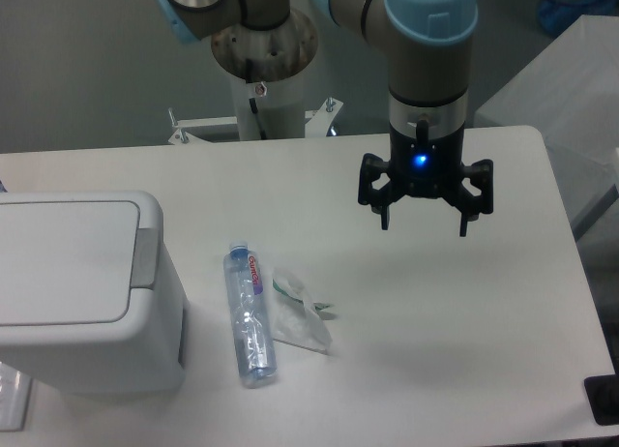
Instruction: Open the trash can
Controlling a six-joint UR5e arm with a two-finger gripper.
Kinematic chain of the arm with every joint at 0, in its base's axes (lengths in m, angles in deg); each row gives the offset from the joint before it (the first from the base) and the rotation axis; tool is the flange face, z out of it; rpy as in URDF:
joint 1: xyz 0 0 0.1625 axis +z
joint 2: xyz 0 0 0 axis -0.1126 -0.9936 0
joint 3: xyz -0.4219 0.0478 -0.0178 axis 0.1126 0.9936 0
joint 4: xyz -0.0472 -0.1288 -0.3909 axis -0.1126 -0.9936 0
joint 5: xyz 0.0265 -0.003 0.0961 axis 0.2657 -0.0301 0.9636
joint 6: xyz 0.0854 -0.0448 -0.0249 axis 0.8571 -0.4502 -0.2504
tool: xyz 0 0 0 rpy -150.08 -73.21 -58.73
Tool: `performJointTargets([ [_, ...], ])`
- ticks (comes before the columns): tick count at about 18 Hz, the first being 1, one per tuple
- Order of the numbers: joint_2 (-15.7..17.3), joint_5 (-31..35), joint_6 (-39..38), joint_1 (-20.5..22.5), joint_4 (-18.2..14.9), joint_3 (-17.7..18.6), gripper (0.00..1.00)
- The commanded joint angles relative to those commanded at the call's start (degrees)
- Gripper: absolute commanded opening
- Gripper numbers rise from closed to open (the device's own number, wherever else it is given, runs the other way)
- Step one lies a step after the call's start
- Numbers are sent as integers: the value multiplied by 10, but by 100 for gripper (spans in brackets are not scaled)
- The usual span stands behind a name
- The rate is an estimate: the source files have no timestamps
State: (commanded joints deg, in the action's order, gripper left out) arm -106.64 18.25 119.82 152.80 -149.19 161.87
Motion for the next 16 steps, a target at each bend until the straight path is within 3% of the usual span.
performJointTargets([
  [5,-3,-2,-12,-20,1,-3,100],
  [16,-2,-27,-251,-117,2,-4,100],
])
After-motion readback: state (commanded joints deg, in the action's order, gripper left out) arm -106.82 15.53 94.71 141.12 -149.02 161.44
